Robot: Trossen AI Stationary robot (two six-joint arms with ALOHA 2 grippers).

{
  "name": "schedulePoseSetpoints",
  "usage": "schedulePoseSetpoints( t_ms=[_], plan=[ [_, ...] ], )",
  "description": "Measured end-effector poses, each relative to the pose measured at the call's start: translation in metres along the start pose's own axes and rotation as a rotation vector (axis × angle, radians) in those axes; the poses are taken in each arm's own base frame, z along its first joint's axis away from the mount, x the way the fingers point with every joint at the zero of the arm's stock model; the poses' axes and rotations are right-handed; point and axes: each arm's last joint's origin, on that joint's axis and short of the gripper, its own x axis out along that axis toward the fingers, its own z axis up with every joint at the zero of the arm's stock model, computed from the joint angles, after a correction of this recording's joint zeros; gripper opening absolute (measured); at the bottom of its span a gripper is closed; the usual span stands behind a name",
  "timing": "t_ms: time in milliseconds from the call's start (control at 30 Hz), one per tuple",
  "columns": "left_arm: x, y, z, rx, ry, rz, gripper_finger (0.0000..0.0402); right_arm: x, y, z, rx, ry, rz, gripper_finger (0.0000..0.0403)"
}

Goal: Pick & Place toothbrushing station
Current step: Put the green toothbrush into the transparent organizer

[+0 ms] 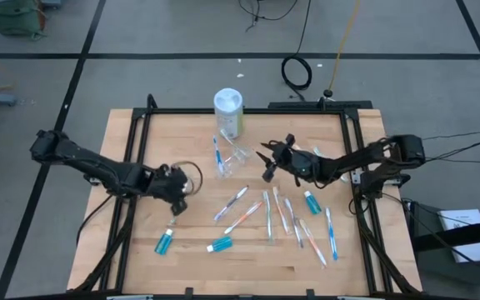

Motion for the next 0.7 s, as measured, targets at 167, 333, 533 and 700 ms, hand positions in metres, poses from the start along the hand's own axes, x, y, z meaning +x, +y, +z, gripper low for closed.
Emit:
schedulePoseSetpoints(
  t_ms=[167, 333, 533, 700],
  plan=[
    [0.012, -0.011, -0.011, 0.610, 0.102, -0.003, 0.0149, -0.008, -0.004, -0.012, -0.006, 0.018, 0.000, 0.0160],
    [0.024, -0.019, -0.019, 1.079, 0.182, -0.031, 0.0149, -0.010, -0.005, -0.014, -0.006, 0.018, 0.000, 0.0160],
    [0.041, -0.021, -0.032, 1.401, 0.361, -0.042, 0.0149, -0.010, -0.005, -0.014, -0.006, 0.019, 0.001, 0.0159],
    [0.042, -0.026, -0.036, 1.529, 0.398, -0.053, 0.0149, -0.010, -0.005, -0.014, -0.006, 0.018, 0.001, 0.0160]
  ],
)
